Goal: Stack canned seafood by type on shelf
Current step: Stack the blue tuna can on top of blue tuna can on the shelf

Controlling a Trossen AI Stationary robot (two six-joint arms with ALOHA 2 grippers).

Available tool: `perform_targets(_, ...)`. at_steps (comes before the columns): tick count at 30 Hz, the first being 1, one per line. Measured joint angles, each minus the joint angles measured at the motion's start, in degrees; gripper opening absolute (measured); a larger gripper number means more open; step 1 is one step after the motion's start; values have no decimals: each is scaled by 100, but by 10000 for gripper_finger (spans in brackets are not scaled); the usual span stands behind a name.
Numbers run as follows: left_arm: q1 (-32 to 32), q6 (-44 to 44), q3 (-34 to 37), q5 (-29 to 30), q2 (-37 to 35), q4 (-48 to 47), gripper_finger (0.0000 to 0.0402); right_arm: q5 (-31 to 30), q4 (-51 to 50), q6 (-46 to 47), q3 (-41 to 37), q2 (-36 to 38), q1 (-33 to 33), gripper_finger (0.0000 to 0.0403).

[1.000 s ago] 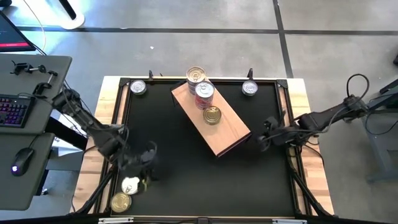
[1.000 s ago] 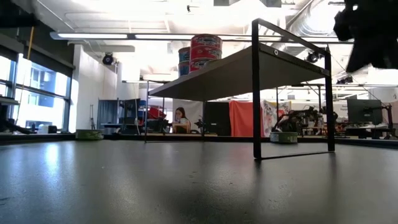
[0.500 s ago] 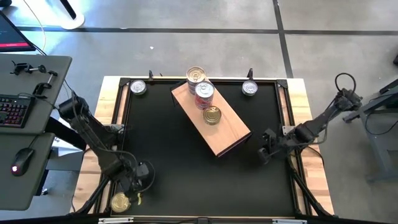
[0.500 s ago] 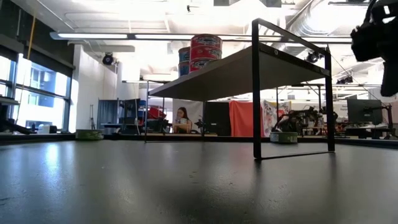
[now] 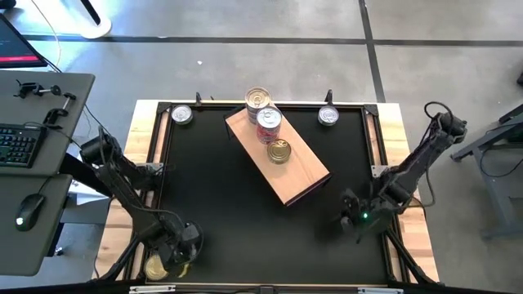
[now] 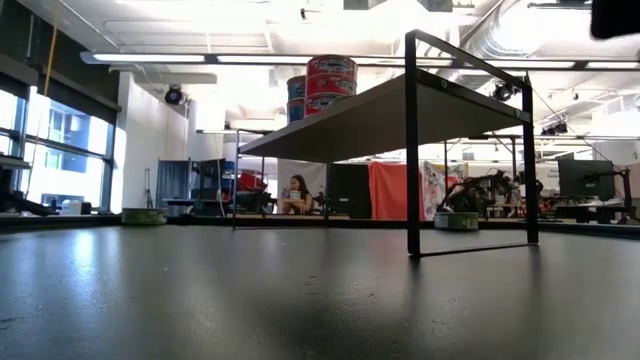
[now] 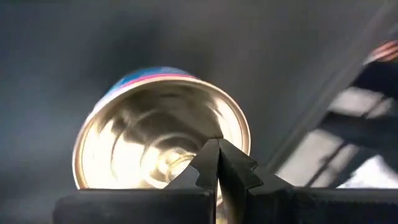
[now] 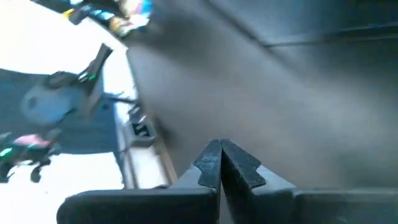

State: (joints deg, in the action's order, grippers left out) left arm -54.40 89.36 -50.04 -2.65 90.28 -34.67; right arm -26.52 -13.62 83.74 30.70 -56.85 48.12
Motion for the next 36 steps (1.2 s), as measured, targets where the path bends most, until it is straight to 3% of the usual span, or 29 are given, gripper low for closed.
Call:
perform_targets(5,418,-375,-57,756,386,1157,0,4,921,-178,0,-556,364,0)
perform_targets(11,1251,-1560,-408,912,1107,2019,0,23,1593,-172,2,-1179,609,0)
perform_targets(16,2148,-2810,-711,1464,1779,3229,0,180,2090,-319,2,-1708,567,0)
perform_targets(19,2614,-3412,-1111,1336,2184,3621,0,371,2475,-443,2,-2046,448,0)
perform_targets(23,2878,-4200,-1908,872,2626,3382,0,611,2673,-792,252,-2548,260,0)
perform_targets(28,2880,-4996,-2705,351,2837,2646,0,868,2368,-1539,1187,-3268,-27,0)
perform_targets(36,2998,-6510,-2929,436,1896,1835,0,916,336,-1514,2799,-4083,-378,0)
